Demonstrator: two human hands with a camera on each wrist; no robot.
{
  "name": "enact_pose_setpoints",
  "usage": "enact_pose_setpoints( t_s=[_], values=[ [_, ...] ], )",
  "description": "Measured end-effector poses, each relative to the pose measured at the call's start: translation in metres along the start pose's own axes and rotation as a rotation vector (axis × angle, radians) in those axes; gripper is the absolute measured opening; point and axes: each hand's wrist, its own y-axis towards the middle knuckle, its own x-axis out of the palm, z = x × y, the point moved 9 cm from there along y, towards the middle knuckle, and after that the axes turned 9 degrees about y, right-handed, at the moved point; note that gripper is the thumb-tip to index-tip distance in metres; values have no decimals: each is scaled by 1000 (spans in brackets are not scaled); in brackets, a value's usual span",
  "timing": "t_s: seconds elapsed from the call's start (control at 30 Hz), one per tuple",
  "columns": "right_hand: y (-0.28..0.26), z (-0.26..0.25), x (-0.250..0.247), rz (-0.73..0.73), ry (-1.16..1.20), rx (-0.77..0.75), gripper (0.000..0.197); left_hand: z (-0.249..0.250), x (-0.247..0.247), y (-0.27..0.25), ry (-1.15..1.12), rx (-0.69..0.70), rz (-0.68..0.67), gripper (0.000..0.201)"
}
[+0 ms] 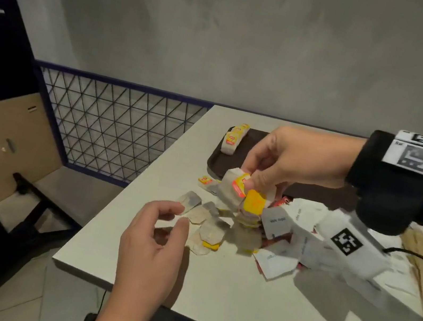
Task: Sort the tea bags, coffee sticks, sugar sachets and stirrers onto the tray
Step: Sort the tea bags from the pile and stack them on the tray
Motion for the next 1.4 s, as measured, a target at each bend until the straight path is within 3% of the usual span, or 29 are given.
enact_pose_setpoints(
  t_s=[0.07, 0.17, 0.27, 0.33, 0.47, 0.63, 0.73, 0.9, 1.1, 1.23, 1.4],
  values=[
    [-19, 5, 15, -131, 67, 16, 12, 17, 10, -8, -117, 24, -111, 22],
    [-44, 19, 32, -258, 81, 46, 17, 49, 53, -30, -338, 7, -427, 46],
    [-60, 38, 41, -322, 68, 92, 21, 64, 101, -54, -418, -145, -722, 36],
    [-67, 53, 38, -280, 73, 129, 23, 61, 121, -64, -431, -252, -790, 18],
    [-78, 81, 21, -95, 172, 173, 31, 52, 142, -77, -498, -375, -779, 12],
    [-110, 108, 9, 193, 502, 143, 47, 47, 152, -81, -546, -440, -722, 14],
    [-135, 125, 30, 294, 672, 58, 32, 47, 156, -84, -554, -444, -726, 15],
    [-155, 147, 38, 518, 734, -45, 7, 58, 163, -96, -541, -404, -838, 16],
    [-164, 155, 28, 547, 831, -46, 11, 58, 167, -99, -518, -429, -893, 29],
    [-174, 161, 16, 592, 889, -32, 13, 55, 164, -97, -612, -509, -841, 31],
    [-175, 161, 28, 470, 891, 3, 16, 55, 163, -93, -687, -544, -800, 37]
  ],
)
